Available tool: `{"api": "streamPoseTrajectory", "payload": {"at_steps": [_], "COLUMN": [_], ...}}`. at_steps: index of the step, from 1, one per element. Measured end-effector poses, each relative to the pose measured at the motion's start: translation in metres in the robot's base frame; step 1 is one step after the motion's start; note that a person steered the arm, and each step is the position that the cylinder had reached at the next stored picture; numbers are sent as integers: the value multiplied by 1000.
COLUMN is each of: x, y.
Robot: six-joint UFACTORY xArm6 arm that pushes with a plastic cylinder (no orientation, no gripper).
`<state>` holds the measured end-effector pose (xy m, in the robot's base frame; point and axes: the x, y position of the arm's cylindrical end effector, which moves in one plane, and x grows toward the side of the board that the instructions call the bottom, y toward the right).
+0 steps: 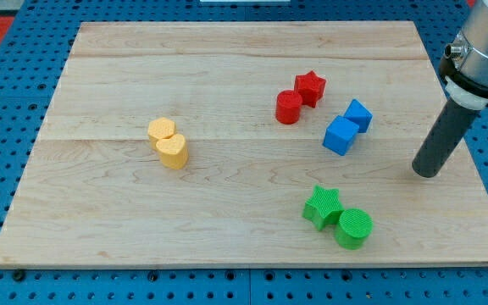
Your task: Separate the blue triangle from the blue cube
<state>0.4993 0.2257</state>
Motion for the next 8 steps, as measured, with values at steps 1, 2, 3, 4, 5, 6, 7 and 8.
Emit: {"api": "streamPoseTrajectory", "payload": {"at_steps": [1,2,3,4,5,6,7,8], "x": [0,-15,-33,-42,-51,-85,-87,-87], "y": [0,18,-13,-53,-83,-96,-89,-70]}}
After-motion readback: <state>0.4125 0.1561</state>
